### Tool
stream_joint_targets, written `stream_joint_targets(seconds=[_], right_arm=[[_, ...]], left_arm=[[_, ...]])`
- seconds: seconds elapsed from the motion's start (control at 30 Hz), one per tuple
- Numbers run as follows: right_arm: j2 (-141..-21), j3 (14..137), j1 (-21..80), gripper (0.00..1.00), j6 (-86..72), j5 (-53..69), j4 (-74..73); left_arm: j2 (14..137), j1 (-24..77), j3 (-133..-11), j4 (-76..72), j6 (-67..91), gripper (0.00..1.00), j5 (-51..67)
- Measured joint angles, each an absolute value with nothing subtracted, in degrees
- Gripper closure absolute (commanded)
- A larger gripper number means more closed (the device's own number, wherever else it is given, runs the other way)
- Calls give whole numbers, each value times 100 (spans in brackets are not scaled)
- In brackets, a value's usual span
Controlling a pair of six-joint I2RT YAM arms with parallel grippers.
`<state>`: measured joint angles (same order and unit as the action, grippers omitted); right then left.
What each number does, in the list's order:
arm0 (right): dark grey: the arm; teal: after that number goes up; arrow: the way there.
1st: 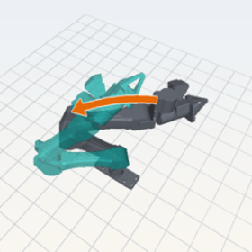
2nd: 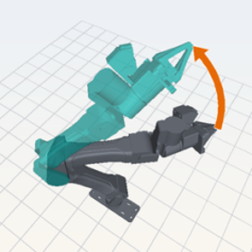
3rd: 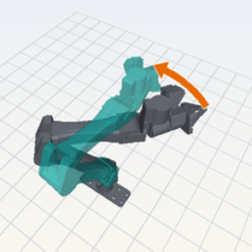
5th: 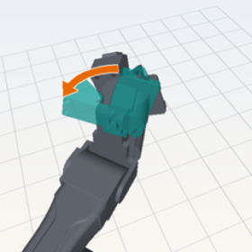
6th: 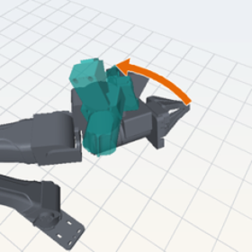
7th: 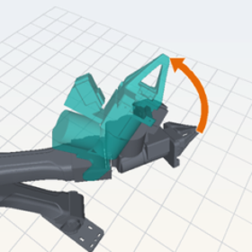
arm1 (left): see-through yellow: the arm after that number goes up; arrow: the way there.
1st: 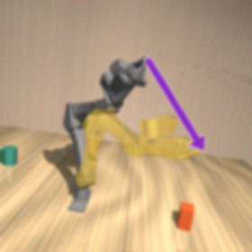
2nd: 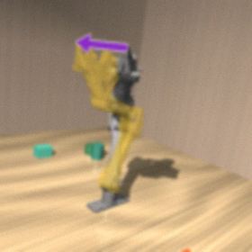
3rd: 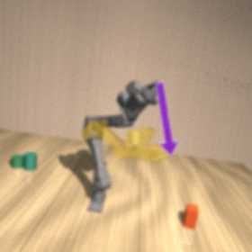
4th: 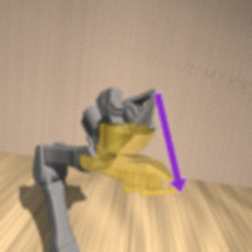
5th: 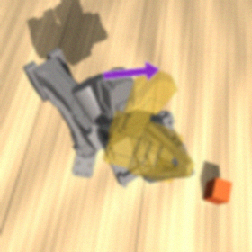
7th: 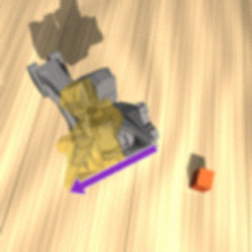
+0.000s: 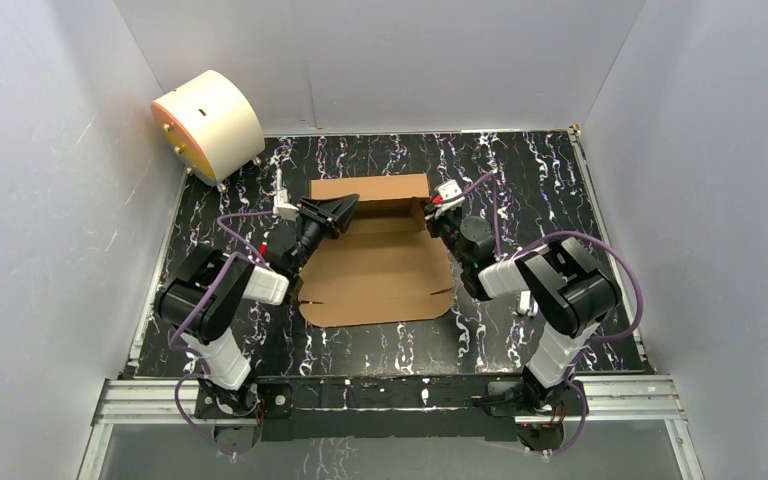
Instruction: Fold the paper box
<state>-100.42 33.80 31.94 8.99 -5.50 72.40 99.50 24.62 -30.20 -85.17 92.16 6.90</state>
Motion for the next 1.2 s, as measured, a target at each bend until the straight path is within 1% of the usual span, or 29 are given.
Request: stream_joint_targets(seconds=[0.17,0.4,0.63,0.73,0.87,1.0,1.13,1.2], right_arm=[[-9896,3380,3183,80,895,-580,6997],[-9664,3385,3175,80,902,-491,6611],[-9548,3385,3175,80,902,-248,6307],[-9509,3387,3155,80,902,-123,6241],[-9452,3444,3153,80,921,189,6023],[-9343,3476,3153,79,961,523,5787],[-9292,3518,3153,77,1035,819,5610],[-9292,3553,3153,77,1070,947,5542]], left_arm=[[9351,2484,-2770,-8248,8986,55,819],[8040,2488,-2687,-7129,8156,42,1013],[6418,2488,-2836,-4700,6724,31,1022],[6012,2493,-3271,-3424,6036,26,893],[6005,2493,-4403,-1835,4969,21,720],[6497,2482,-5647,-471,3975,19,661],[7223,2447,-6606,392,3262,18,869],[7592,2443,-6893,635,3028,18,1076]])
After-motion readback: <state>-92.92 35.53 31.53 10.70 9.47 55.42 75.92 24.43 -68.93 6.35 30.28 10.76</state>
